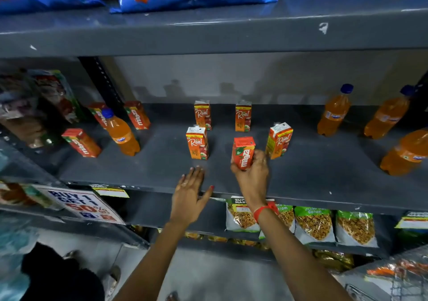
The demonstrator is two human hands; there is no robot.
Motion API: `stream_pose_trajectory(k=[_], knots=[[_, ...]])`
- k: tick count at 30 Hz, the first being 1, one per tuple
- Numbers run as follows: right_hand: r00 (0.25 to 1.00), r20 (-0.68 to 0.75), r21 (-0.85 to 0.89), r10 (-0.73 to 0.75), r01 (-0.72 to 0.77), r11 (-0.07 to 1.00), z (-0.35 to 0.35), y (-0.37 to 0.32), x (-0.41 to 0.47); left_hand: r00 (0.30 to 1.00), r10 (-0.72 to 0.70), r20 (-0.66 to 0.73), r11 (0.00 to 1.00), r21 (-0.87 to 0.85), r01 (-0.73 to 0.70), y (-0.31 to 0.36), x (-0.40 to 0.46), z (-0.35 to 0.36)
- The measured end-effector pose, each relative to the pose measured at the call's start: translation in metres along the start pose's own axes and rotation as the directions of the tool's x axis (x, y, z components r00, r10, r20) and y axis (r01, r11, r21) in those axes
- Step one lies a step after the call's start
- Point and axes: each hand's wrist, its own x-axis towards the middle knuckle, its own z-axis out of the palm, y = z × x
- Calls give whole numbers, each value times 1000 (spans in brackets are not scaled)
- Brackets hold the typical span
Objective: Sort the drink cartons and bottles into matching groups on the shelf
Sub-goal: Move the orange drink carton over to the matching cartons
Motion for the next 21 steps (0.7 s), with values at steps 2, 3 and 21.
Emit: stream_pose_trajectory(k=[2, 3, 21], knots=[[998, 64, -1, -8, 8, 1000, 7, -3, -13, 999, -40, -10, 999, 13, 40, -27, -3, -10], [996, 86, 2, -13, 12, 1000, 16, -7, -22, 998, -65, -5, 998, 17, 65, -43, -5, -16], [995, 94, 21, -25, 23, 1000, 222, -112, -28, 995, -100, 4, 989, 108, 99, -206, -5, -77]])
